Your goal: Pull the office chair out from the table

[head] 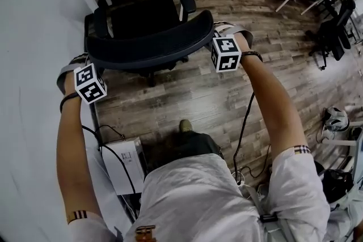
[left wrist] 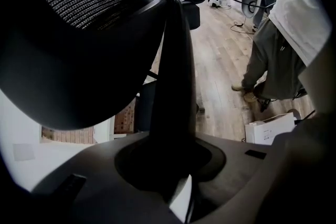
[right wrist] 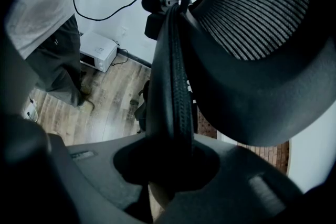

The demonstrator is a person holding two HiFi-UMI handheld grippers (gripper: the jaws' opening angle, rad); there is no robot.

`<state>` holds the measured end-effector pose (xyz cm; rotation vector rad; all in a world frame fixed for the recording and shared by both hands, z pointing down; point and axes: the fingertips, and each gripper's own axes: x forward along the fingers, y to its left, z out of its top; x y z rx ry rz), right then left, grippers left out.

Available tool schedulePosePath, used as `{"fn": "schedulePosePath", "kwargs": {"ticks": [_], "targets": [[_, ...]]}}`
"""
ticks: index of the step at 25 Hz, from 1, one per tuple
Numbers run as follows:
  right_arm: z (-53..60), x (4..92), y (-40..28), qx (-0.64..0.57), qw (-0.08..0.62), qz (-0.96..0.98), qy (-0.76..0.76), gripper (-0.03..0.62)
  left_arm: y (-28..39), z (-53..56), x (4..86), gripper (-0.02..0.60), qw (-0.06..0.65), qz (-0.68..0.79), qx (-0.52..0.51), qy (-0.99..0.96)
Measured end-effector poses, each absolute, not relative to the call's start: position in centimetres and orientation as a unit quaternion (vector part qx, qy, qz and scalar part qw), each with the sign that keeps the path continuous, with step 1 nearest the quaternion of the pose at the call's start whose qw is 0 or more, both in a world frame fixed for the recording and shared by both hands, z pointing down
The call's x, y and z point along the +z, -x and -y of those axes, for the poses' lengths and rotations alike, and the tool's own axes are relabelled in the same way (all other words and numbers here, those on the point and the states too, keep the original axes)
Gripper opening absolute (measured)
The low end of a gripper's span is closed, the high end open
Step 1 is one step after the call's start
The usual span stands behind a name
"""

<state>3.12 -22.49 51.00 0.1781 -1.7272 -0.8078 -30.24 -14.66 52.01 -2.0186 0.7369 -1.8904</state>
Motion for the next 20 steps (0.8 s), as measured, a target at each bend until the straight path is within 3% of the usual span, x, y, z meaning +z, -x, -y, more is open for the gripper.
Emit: {"fn": "schedulePosePath", "kwargs": {"ticks": [20], "targets": [[13.9, 50.6, -5.4, -0.351, 0.573, 0.737, -0.075, 0.061, 28.5, 5.7, 52.2, 0.089, 0.123, -0.256, -0.668, 0.688]]}}
